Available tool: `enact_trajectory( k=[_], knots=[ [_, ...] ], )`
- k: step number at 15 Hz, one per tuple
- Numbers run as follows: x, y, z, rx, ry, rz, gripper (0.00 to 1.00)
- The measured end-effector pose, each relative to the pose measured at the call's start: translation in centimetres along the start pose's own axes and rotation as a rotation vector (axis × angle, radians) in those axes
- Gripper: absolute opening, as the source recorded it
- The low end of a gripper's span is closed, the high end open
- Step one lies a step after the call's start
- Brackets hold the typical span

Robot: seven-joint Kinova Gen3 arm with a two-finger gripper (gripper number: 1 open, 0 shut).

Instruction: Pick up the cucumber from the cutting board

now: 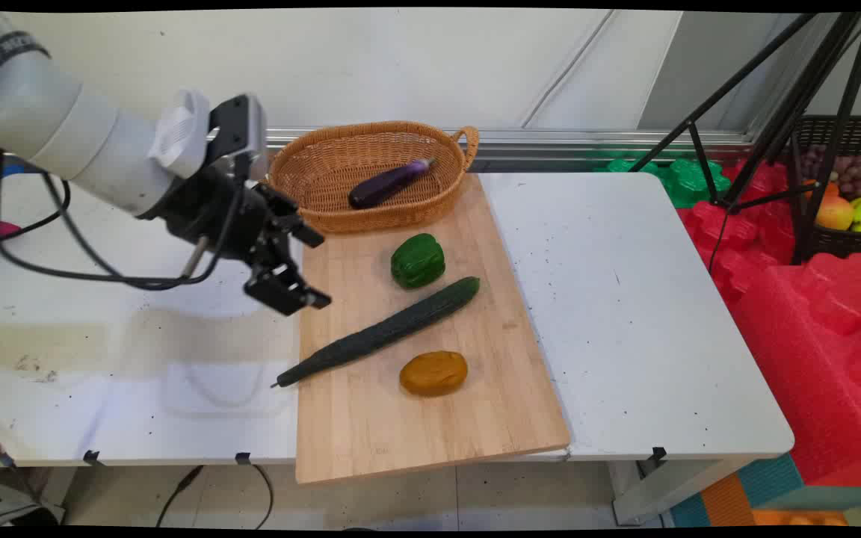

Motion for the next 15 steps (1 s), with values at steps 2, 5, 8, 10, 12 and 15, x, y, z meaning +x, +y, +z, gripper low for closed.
enact_trajectory(
  k=[2,5,8,10,12,15],
  knots=[
    [1.4,-0.1,0.9,0.024,0.014,-0.026,1.0],
    [3.2,-0.1,2.9,0.048,0.014,-0.065,1.0],
    [4.3,-0.1,4.9,0.058,-0.004,-0.09,1.0],
    [5.0,0.0,7.0,0.062,-0.027,-0.106,1.0],
    [5.5,0.2,9.3,0.06,-0.058,-0.115,1.0],
    [5.8,0.6,12.1,0.054,-0.102,-0.13,1.0]
  ],
)
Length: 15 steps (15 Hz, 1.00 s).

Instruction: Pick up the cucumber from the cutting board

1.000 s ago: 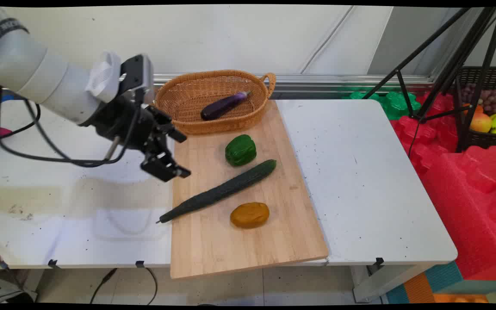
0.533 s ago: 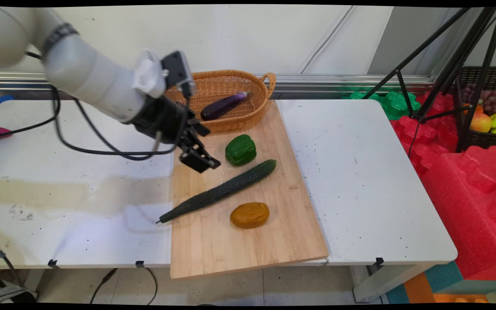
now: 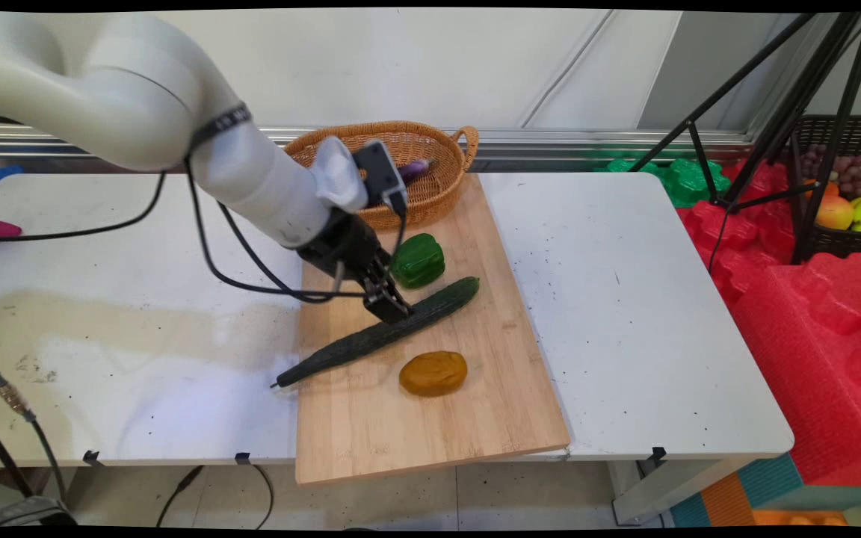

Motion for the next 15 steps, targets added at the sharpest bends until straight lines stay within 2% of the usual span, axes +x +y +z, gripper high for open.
enact_trajectory(
  k=[7,15],
  knots=[
    [0.1,1.1,4.3,0.006,-0.081,-0.028,1.0],
    [0.1,1.8,6.8,0.019,-0.122,-0.052,1.0]
  ],
)
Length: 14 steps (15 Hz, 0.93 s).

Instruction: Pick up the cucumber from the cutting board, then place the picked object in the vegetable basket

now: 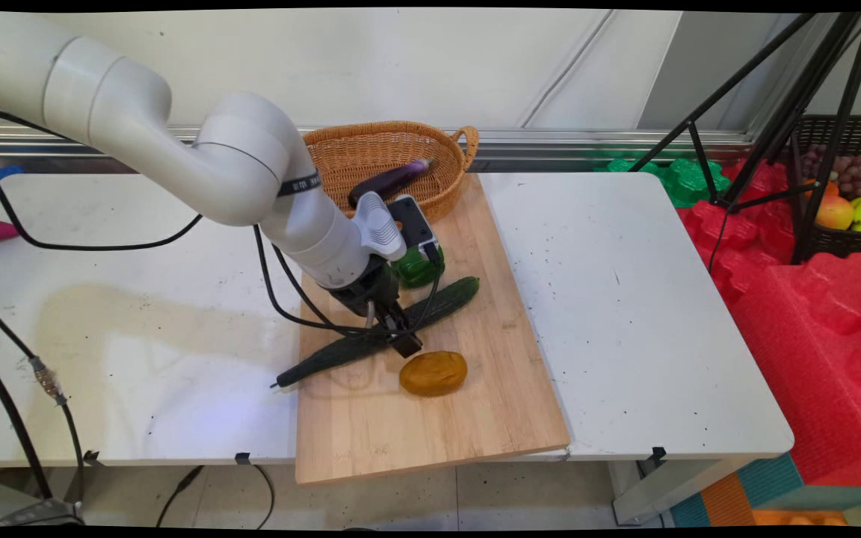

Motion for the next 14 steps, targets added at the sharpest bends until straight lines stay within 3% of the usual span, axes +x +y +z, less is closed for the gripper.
enact_trajectory(
  k=[1,7,14],
  knots=[
    [0.1,0.0,0.1,0.003,-0.001,-0.002,0.0],
    [0.3,0.2,-0.5,0.012,0.014,0.006,0.0],
    [1.2,0.1,-6.4,0.027,0.087,0.053,0.0]
  ],
)
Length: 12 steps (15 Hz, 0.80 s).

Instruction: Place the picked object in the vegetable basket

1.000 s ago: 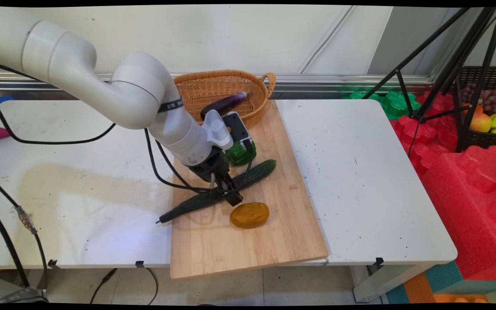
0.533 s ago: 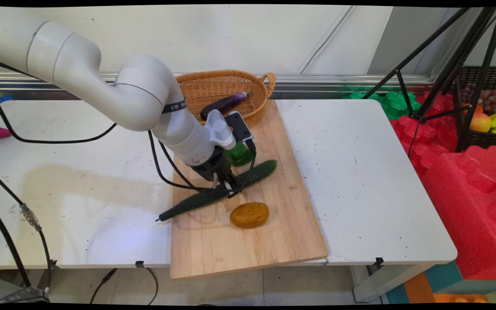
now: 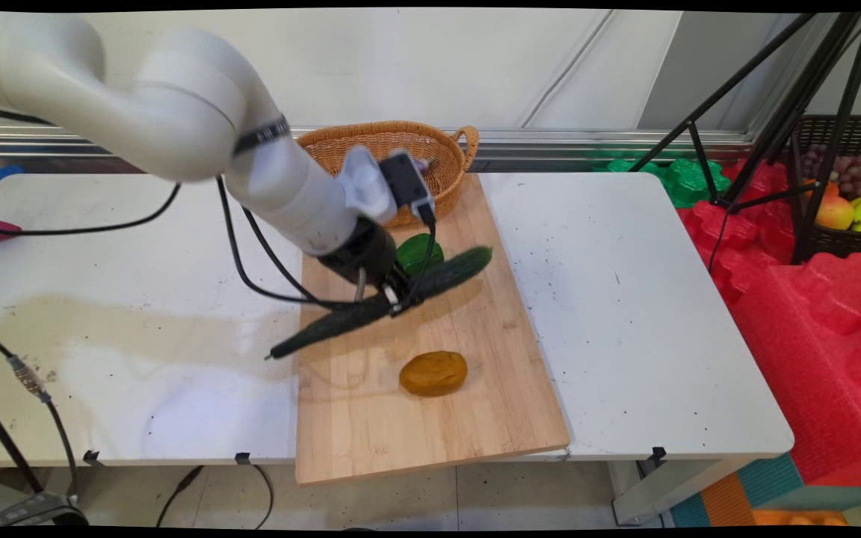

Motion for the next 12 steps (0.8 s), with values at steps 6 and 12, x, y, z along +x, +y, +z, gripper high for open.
enact_trajectory(
  k=[6,12],
  knots=[
    [4.0,-3.1,-6.8,0.085,0.097,-0.006,0.0],
    [7.4,-9.6,-8.7,0.224,0.143,-0.055,0.0]
  ],
)
